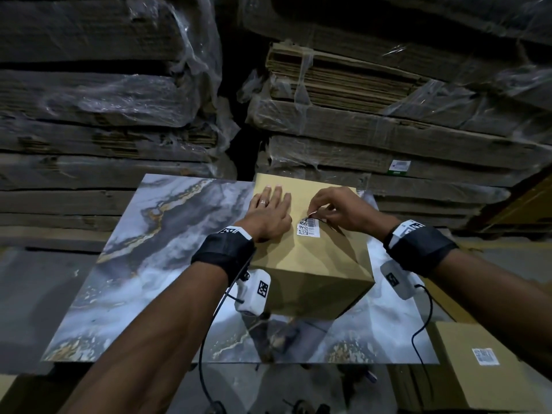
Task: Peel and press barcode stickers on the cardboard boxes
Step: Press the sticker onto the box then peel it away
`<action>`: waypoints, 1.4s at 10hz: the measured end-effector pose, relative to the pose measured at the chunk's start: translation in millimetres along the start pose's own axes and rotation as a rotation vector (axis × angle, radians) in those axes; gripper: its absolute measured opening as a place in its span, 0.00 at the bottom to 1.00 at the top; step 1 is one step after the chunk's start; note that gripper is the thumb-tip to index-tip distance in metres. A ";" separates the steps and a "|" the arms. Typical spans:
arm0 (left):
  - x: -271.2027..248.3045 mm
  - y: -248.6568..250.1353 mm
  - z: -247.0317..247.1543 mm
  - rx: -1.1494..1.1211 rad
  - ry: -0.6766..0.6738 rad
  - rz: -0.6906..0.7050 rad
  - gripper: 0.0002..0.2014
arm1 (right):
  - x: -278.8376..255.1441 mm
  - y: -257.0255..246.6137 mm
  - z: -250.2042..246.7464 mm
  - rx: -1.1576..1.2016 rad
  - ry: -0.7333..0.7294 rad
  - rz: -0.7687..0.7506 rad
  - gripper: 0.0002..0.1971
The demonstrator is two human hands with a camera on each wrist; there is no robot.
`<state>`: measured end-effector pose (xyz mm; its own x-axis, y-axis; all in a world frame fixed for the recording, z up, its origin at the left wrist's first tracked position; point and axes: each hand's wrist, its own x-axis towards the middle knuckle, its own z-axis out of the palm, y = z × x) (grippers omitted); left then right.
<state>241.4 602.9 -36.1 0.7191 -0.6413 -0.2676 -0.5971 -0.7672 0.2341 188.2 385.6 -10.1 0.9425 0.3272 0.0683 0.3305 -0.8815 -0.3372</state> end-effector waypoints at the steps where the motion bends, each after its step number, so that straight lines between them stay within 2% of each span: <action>1: 0.3 -0.6 -0.7 -0.005 -0.013 0.000 0.31 | -5.0 1.0 -0.7 -0.010 0.029 -0.054 0.05; 3: 2.4 -1.4 0.3 -0.004 -0.023 0.000 0.32 | -24.3 -2.2 12.1 -0.073 0.161 -0.100 0.07; 4: 3.7 -0.7 0.5 -0.002 -0.030 -0.003 0.32 | -30.7 -11.3 14.3 -0.129 0.162 -0.046 0.07; 6: 5.5 -2.8 2.3 -0.006 -0.025 0.004 0.31 | -22.5 -30.0 4.0 -0.200 0.072 -0.028 0.09; 7: 6.5 -6.1 0.7 -0.036 -0.035 0.012 0.32 | -19.5 -26.4 2.6 -0.089 0.111 -0.011 0.15; 8: 8.5 -10.4 -2.7 -0.081 -0.073 0.028 0.34 | -21.5 -22.4 0.2 0.157 0.208 0.126 0.27; 9: 7.8 -10.8 -4.1 -0.091 -0.070 0.039 0.34 | -20.2 -15.3 -8.7 0.192 0.135 0.255 0.30; 10: 4.5 -11.0 1.0 -0.032 -0.020 0.131 0.30 | -18.8 -12.3 -5.2 -0.005 -0.034 0.240 0.24; 11: 3.1 -18.8 5.6 0.032 0.056 0.284 0.27 | -16.8 -17.3 2.3 -0.059 0.041 0.165 0.08; 12: 3.1 -23.5 8.4 0.054 0.119 0.347 0.26 | -19.2 -22.2 2.1 -0.040 0.085 0.175 0.06; 13: 2.9 -23.4 12.0 0.117 0.141 0.351 0.27 | -22.8 -26.7 4.7 -0.094 0.095 0.165 0.08; 14: 4.4 -21.9 11.5 0.142 0.105 0.327 0.28 | -22.2 -35.2 4.5 -0.173 0.064 0.190 0.09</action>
<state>253.5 616.7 -53.2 0.5100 -0.8543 -0.1006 -0.8397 -0.5198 0.1569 155.4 410.9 -3.9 0.9879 0.1325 0.0806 0.1454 -0.9720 -0.1844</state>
